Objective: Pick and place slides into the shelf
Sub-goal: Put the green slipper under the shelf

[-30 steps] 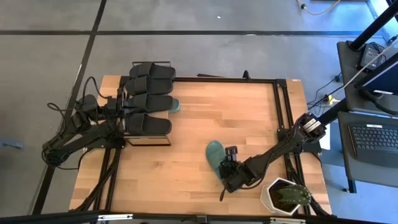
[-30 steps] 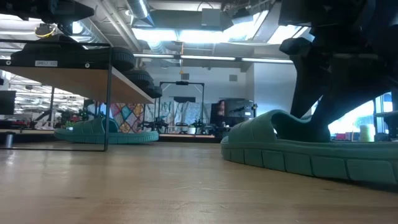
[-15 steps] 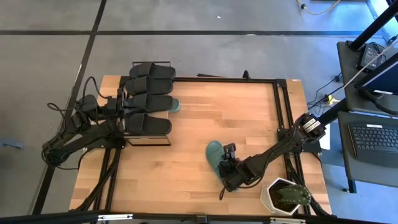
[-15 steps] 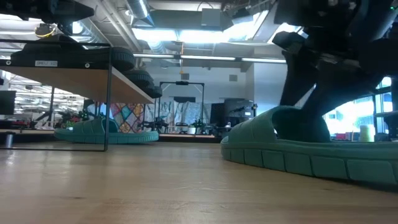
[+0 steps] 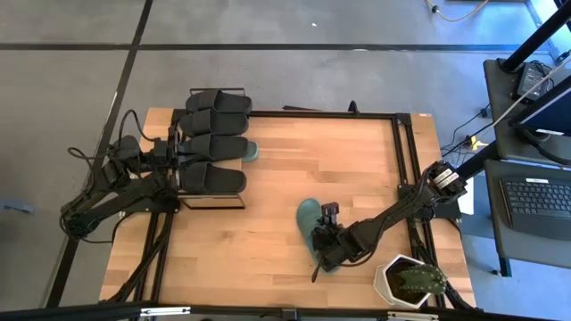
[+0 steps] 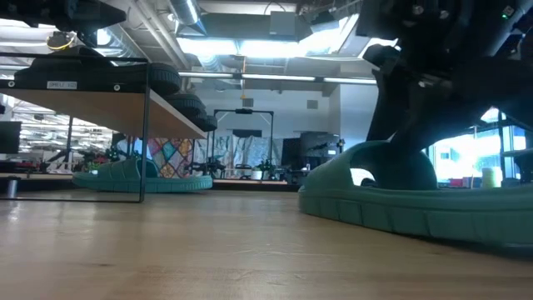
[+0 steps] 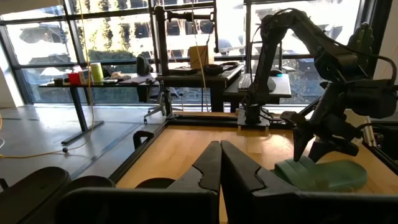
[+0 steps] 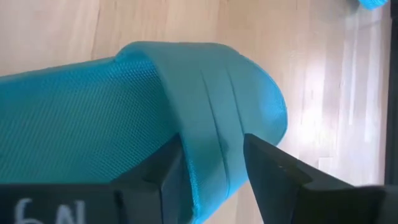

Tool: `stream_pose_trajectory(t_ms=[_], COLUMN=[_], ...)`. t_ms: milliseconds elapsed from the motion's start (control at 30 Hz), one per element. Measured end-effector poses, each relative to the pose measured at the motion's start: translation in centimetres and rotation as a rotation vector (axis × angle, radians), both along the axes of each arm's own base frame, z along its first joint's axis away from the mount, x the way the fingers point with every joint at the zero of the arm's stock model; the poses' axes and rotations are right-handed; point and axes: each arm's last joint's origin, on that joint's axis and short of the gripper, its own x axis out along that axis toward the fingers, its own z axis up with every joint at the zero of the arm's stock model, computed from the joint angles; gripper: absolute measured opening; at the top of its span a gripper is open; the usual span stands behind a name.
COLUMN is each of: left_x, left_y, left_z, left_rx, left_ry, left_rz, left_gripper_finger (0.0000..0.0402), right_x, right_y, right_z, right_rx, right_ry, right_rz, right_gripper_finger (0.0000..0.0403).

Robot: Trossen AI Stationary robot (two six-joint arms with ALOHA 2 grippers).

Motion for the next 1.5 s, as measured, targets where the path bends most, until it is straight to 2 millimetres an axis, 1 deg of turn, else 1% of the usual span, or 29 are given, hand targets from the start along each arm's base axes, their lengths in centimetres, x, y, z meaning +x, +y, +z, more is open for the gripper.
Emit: stream_pose_trajectory(t_ms=[167, 467, 533, 667, 733, 800, 867, 933, 1000, 1067, 1167, 1267, 1367, 1500], left_x=[0.0, 0.0, 0.0, 0.0, 0.0, 0.0, 0.0, 0.0, 0.0, 0.0, 0.0, 0.0, 0.0, 0.0], left_y=[0.0, 0.0, 0.0, 0.0, 0.0, 0.0, 0.0, 0.0, 0.0, 0.0, 0.0, 0.0, 0.0, 0.0], left_z=[0.0, 0.0, 0.0, 0.0, 0.0, 0.0, 0.0, 0.0, 0.0, 0.0, 0.0, 0.0, 0.0, 0.0], left_rx=[0.0, 0.0, 0.0, 0.0, 0.0, -0.001, -0.002, -0.002, -0.003, -0.003, -0.003, -0.004, -0.004, -0.007], left_ry=[0.0, 0.0, 0.0, 0.0, 0.0, 0.0, 0.0, 0.0, 0.001, 0.001, 0.002, 0.003, 0.003, 0.002], left_rz=[0.0, 0.0, 0.0, 0.0, 0.0, 0.0, 0.0, 0.0, 0.0, 0.0, 0.0, 0.0, 0.0, 0.0], left_gripper_finger=[0.0, 0.0, 0.0, 0.0, 0.0, 0.0, 0.0, 0.0, 0.0, 0.0, 0.0, 0.0, 0.0, 0.0], right_x=[0.0, 0.0, 0.0, 0.0, 0.1, 0.2, 0.4, 1.0, 1.5, 2.0, 2.6, 3.5, 3.9, 4.0], right_y=[0.0, 0.0, 0.0, -0.1, -0.2, -0.5, -1.0, -2.0, -3.6, -5.6, -9.0, -12.1, -14.8, -17.8], right_z=[0.0, 0.0, 0.0, 0.1, 0.2, 0.5, 1.1, 2.1, 3.2, 4.1, 5.7, 7.1, 7.4, 6.6], right_rx=[-0.001, -0.004, -0.004, -0.019, -0.072, -0.137, -0.188, -0.205, -0.231, -0.244, -0.204, -0.177, -0.22, -0.196], right_ry=[0.0, -0.001, -0.001, -0.044, -0.072, -0.074, -0.069, -0.072, -0.057, -0.023, 0.007, -0.03, -0.095, -0.261], right_rz=[0.0, 0.0, 0.0, -0.044, -0.049, -0.014, 0.017, 0.033, 0.044, 0.06, 0.08, 0.125, 0.216, 0.359], right_gripper_finger=[0.0125, 0.0018, 0.0014, 0.0022, 0.0016, 0.0012, 0.0012, 0.0012, 0.0012, 0.0012, 0.0012, 0.0012, 0.0012, 0.0012])
